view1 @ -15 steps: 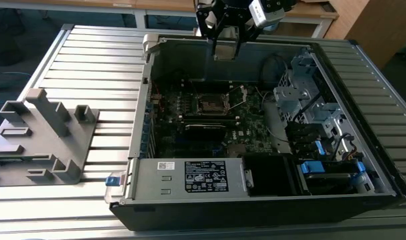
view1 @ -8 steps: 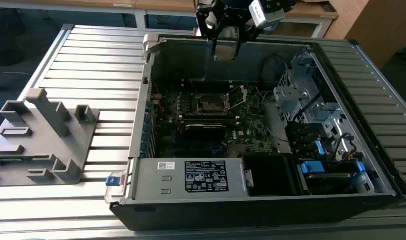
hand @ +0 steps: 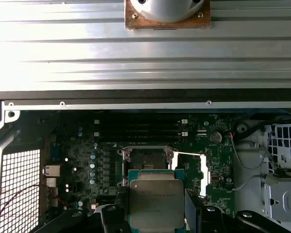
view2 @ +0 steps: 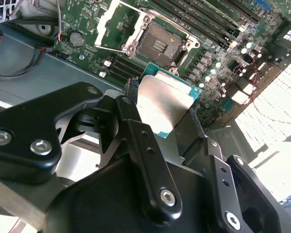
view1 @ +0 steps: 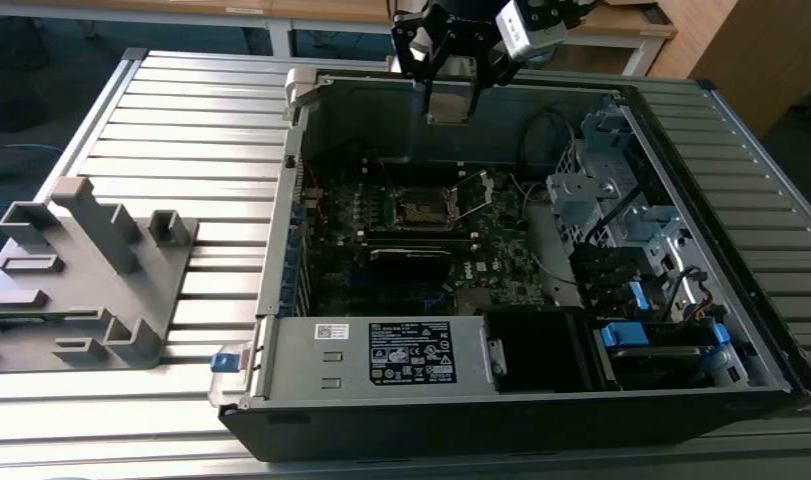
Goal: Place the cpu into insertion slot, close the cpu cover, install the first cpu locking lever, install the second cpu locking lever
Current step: 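Place the cpu into insertion slot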
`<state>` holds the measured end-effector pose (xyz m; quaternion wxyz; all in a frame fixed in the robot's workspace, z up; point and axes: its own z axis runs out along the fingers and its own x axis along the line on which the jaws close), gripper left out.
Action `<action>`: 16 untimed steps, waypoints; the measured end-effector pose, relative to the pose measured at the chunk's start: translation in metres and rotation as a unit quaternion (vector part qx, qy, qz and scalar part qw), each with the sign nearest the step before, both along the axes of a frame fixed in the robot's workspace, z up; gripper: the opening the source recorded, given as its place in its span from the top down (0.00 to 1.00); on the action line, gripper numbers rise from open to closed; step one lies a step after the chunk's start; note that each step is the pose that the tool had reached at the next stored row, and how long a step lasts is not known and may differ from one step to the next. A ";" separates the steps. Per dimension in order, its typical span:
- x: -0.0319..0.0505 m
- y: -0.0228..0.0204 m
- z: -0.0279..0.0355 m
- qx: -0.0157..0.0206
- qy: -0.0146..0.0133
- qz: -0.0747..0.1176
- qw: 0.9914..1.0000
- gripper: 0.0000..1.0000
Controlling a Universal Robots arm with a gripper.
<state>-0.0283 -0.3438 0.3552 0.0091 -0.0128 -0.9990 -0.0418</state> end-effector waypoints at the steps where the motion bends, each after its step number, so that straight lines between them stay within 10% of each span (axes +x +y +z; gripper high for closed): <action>1: 0.0000 0.0000 -0.0003 0.000 0.000 0.000 1.000 0.46; 16: 0.0000 0.0000 -0.0045 0.002 0.000 0.000 1.000 0.46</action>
